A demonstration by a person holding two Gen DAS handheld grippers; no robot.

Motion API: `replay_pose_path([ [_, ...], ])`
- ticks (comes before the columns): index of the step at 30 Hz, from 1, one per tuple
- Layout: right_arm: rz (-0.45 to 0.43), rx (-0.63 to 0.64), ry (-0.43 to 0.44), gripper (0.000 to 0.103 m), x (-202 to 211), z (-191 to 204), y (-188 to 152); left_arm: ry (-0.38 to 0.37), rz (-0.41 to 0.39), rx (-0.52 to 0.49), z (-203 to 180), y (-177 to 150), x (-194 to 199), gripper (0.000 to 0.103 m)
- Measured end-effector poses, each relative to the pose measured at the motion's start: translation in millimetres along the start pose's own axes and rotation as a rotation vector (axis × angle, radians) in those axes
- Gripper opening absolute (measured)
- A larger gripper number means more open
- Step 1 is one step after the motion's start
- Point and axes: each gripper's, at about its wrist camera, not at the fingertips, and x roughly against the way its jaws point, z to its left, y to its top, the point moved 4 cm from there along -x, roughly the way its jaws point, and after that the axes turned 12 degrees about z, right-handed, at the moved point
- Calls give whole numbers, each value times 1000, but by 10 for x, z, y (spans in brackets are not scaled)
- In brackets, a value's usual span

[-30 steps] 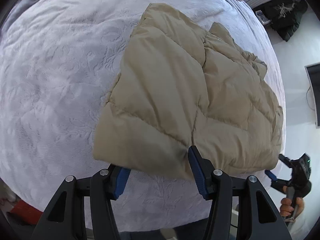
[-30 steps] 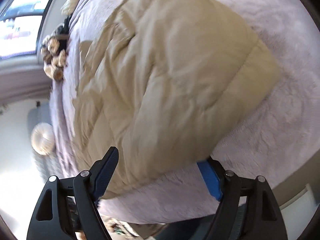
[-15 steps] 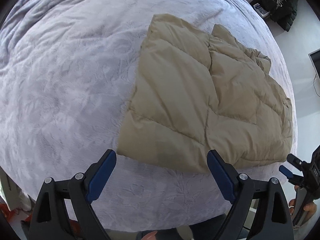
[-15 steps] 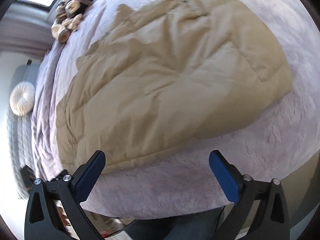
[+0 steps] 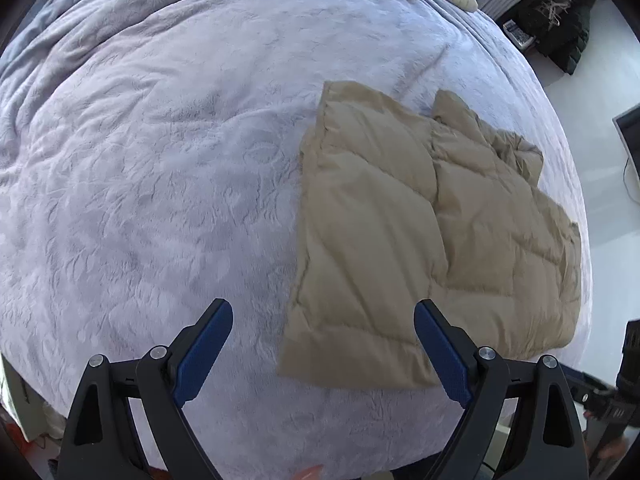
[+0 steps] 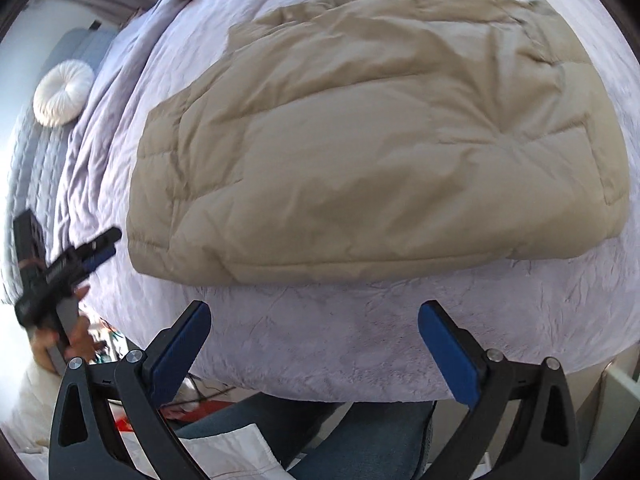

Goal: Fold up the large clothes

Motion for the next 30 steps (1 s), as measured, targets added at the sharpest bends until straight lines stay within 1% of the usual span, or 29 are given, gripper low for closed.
replay_pose_path([
  [3, -1, 16, -24, 103, 29, 64, 8, 7, -10, 14, 72, 119, -7, 93],
  [8, -24, 55, -25, 103, 133, 183, 140, -90, 26, 52, 213, 448, -170, 93],
  [9, -25, 64, -28, 103, 135, 204, 172, -134, 43, 51, 216, 521, -228, 93],
  [12, -50, 94, -46, 103, 173, 258, 336, -315, 117, 19, 152, 745, -477, 93],
  [13, -65, 96, -55, 103, 190, 266, 397, -344, 133, 3, 126, 787, -527, 93],
  [14, -76, 94, -59, 103, 200, 269, 434, -388, 162, -30, 78, 851, -623, 93],
  [15, -93, 89, -62, 103, 223, 265, 519, -412, 193, -57, 33, 901, -718, 93],
  [17, -119, 80, -72, 100, 249, 249, 648, -423, 243, -94, -26, 959, -850, 93],
  [18, -132, 78, -76, 93, 263, 237, 726, -421, 263, -117, -55, 981, -916, 93],
  [19, -143, 76, -82, 78, 272, 222, 790, -424, 276, -130, -74, 983, -953, 93],
  [20, -152, 72, -92, 68, 274, 200, 866, -422, 303, -152, -100, 984, -1024, 93],
  [21, -154, 62, -101, 43, 259, 168, 967, -417, 323, -163, -114, 980, -1080, 93],
  [22, -151, 53, -99, 25, 239, 141, 1029, -417, 340, -170, -136, 968, -1130, 93],
  [23, -144, 39, -87, 22, 202, 104, 1111, -430, 374, -178, -172, 950, -1204, 93],
  [25, -144, 20, -71, 21, 126, 44, 1260, -433, 400, -187, -237, 933, -1282, 93],
  [28, -163, 32, -102, 21, 11, 35, 1428, -427, 411, -212, -400, 945, -1360, 91],
  [29, -165, 39, -111, 21, -47, 36, 1486, -435, 411, -216, -442, 944, -1357, 72],
  [30, -164, 43, -120, 21, -103, 35, 1535, -453, 414, -223, -488, 939, -1347, 61],
])
